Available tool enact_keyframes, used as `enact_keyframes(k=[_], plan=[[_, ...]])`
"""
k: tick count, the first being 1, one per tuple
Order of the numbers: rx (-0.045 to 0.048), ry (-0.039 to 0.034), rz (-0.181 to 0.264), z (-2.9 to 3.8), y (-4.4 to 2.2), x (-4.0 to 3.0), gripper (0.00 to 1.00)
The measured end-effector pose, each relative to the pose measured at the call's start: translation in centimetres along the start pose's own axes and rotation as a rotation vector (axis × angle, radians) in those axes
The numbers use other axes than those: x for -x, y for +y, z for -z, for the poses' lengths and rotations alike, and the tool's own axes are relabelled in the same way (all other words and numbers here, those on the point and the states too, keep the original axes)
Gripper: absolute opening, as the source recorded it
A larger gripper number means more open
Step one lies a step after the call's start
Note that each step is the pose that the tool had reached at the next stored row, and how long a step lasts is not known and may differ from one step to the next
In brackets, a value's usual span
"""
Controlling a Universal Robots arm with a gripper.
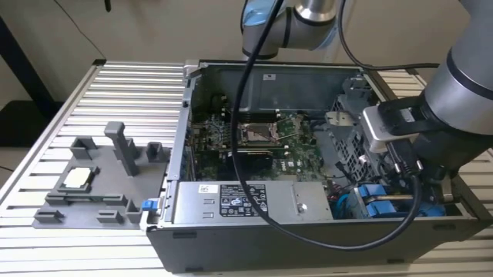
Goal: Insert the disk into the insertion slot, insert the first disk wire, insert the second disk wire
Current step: 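Insert the second disk wire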
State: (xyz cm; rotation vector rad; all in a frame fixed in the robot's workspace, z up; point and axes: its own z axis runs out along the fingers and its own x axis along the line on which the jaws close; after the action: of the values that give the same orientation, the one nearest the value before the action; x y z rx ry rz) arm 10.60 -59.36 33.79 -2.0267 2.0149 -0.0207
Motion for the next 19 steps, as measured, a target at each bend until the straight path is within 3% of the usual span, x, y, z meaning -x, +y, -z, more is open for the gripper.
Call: enact_keyframes(k=[3,5,8,12,15,17,19], plan=[[-0.0013,0.0000,0.000,0.05,0.14,-0.09,0.16],[-0.0086,-0.0002,0.002,0.10,0.40,-0.11,0.16],[-0.0337,-0.0006,0.006,0.19,0.96,-0.11,0.16],[-0.0806,-0.0006,0.016,0.23,1.71,-0.12,0.16],[-0.1056,0.0004,0.021,0.09,2.02,-0.15,0.16],[-0.1165,0.0001,0.023,-0.09,2.08,-0.19,0.16],[-0.1186,0.0011,0.024,-0.16,2.08,-0.21,0.16]])
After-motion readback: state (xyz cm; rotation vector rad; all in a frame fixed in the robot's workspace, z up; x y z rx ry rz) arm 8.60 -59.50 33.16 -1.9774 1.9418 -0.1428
